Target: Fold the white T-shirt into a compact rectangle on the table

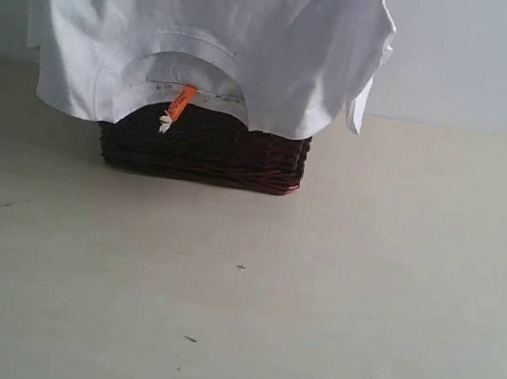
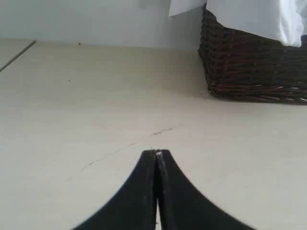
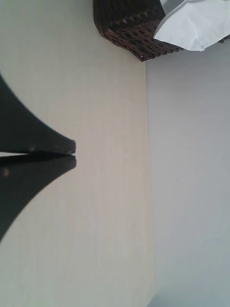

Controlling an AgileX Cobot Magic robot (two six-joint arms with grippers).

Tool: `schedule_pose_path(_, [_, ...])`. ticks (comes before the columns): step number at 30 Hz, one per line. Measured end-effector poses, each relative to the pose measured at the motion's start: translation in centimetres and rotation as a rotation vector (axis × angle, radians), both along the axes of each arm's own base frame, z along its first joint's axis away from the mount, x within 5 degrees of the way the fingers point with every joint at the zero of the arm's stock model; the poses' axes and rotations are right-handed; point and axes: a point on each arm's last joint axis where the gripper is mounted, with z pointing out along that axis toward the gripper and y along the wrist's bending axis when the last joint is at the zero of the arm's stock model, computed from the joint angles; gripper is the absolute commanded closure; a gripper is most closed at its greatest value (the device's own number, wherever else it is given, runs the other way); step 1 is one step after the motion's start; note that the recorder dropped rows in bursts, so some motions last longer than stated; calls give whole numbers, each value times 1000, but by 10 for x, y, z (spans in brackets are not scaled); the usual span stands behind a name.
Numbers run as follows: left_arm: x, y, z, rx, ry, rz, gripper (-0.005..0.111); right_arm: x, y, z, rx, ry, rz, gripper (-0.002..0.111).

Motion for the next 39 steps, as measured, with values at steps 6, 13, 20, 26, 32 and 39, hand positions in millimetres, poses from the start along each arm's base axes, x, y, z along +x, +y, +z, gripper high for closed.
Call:
schedule_pose_path(6, [0, 0, 0, 0, 0, 0, 106, 0, 0, 0, 0, 0, 0, 108])
schedule_pose_path(13, [0, 0, 0, 0, 0, 0, 106, 0, 0, 0, 0, 0, 0, 108])
schedule_pose_path(20, [0, 1, 0, 18, 0, 1, 106, 0, 0, 0, -2, 0, 0, 108])
schedule_pose_path(26, [3, 0, 16, 27, -187, -5, 106, 2, 1, 13, -3, -146, 14, 108])
schedule_pose_path(32, [0, -2, 49, 22, -560, -22, 106, 1, 3, 33, 18, -370, 32, 108])
schedule_pose_path(39, [-13, -4, 77, -5, -903, -41, 106, -6, 5, 58, 250, -686, 91, 108])
